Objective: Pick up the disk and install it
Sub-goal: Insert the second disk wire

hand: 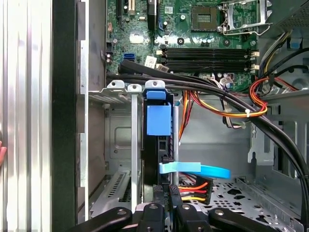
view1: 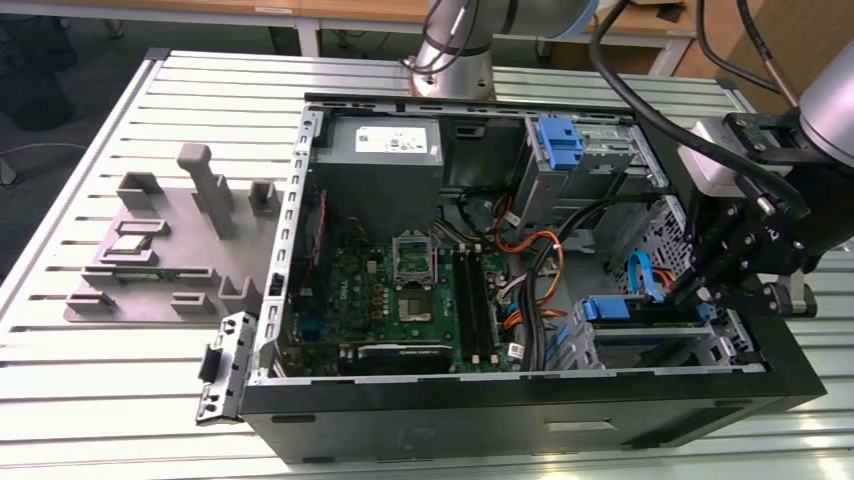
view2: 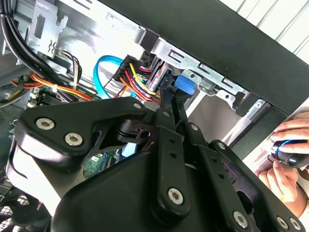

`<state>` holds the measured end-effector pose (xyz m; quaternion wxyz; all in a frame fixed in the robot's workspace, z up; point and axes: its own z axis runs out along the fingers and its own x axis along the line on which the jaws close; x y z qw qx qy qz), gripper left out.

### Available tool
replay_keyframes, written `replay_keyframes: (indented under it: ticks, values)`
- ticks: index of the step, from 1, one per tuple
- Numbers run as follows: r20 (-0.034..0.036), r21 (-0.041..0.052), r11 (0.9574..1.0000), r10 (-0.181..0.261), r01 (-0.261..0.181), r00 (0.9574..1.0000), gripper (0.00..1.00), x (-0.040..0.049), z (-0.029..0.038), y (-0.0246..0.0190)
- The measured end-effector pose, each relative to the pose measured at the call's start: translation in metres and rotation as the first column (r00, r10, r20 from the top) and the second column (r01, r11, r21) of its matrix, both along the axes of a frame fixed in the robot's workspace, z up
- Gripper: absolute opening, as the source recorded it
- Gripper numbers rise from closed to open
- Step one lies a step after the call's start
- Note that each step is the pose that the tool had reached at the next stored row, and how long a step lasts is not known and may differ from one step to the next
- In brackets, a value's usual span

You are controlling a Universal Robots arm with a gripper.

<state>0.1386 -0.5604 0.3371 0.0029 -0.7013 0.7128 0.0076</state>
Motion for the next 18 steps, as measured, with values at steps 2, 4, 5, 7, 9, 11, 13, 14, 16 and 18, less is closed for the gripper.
replay_keyframes:
  ticks: [2, 4, 5, 7, 9, 11, 13, 14, 16, 18]
  values:
    - [0.0000, 0.0001, 1.0000, 0.000, 0.000, 1.0000, 0.16, -0.0011, -0.0002, 0.0001]
    - [0.0000, 0.0000, 1.0000, 0.000, 0.000, 1.0000, 0.16, -0.0027, -0.0005, 0.0001]
    - [0.0000, 0.0000, 1.0000, 0.000, 0.000, 1.0000, 0.16, -0.0033, -0.0007, 0.0001]
    - [0.0000, -0.0001, 1.0000, 0.000, 0.000, 1.0000, 0.16, -0.0035, -0.0016, 0.0001]
    - [0.0000, -0.0001, 1.0000, 0.000, 0.000, 1.0000, 0.16, -0.0035, -0.0026, 0.0002]
    - [0.0000, -0.0001, 1.0000, 0.000, 0.000, 1.0000, 0.16, -0.0036, -0.0034, 0.0001]
    - [0.0000, -0.0001, 1.0000, 0.000, 0.000, 1.0000, 0.16, -0.0035, -0.0041, 0.0001]
    - [0.0000, 0.0003, 1.0000, 0.000, 0.000, 1.0000, 0.16, -0.0035, -0.0046, 0.0002]
    - [0.0000, 0.0005, 1.0000, 0.000, 0.000, 1.0000, 0.16, -0.0035, -0.0056, 0.0001]
    - [0.0000, 0.0007, 1.0000, 0.000, 0.000, 1.0000, 0.16, -0.0035, -0.0061, 0.0001]
